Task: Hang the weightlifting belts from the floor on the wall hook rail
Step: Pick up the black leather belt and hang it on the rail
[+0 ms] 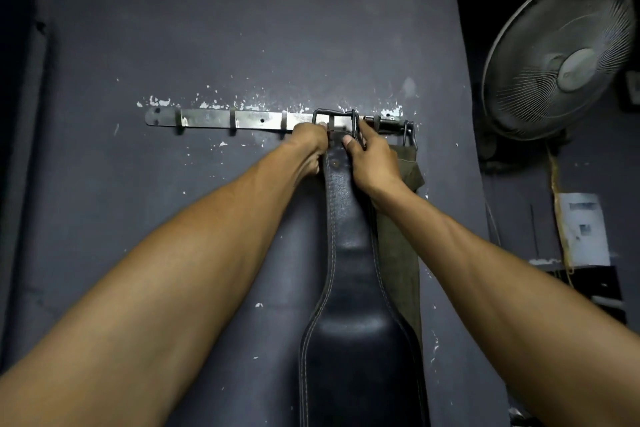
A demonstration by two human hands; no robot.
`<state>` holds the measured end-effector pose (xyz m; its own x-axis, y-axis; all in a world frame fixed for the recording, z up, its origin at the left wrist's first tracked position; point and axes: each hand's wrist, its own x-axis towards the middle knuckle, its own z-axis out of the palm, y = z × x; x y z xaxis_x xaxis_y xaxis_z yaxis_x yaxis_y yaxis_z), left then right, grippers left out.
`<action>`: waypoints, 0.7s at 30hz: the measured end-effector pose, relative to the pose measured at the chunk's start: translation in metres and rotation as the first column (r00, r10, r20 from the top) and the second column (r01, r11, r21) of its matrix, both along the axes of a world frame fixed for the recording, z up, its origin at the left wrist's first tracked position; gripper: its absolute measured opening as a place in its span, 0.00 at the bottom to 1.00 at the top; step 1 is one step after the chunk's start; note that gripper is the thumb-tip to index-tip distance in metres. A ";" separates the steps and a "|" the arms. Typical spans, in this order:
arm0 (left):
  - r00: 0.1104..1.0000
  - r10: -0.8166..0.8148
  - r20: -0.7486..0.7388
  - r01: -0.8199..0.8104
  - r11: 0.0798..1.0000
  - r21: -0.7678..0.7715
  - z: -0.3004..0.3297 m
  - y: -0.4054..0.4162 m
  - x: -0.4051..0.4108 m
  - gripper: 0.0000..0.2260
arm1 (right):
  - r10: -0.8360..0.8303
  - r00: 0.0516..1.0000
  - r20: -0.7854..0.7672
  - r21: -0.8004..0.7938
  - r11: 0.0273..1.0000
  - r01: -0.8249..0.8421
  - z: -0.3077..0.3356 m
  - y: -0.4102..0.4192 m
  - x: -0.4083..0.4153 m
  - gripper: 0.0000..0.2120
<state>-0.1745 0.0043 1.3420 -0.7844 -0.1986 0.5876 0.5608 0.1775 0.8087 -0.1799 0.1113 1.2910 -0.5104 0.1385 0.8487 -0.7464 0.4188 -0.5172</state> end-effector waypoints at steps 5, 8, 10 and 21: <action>0.996 -0.066 0.056 0.073 0.988 -0.136 -0.011 -0.004 -0.002 0.18 | 0.002 0.998 0.066 0.039 0.999 -0.005 -0.006 0.013 -0.011 0.26; 0.985 -0.164 0.055 0.170 0.979 -0.110 -0.007 -0.011 -0.004 0.18 | -0.019 0.999 0.025 0.035 0.999 0.018 0.001 0.015 -0.008 0.24; 0.975 -0.221 0.016 0.221 0.969 -0.108 -0.004 -0.015 -0.004 0.22 | -0.030 0.999 -0.026 0.035 0.999 0.031 0.008 0.015 -0.005 0.20; 0.986 -0.132 0.106 0.143 0.984 -0.102 -0.006 -0.008 -0.004 0.28 | -0.029 1.000 0.001 0.099 0.995 0.029 0.007 0.019 -0.007 0.21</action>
<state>-0.1787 -0.0039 1.3363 -0.8549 -0.0237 0.5183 0.5046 0.1946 0.8412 -0.1872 0.1300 1.2981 -0.5095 0.0689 0.8577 -0.7320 0.4893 -0.4741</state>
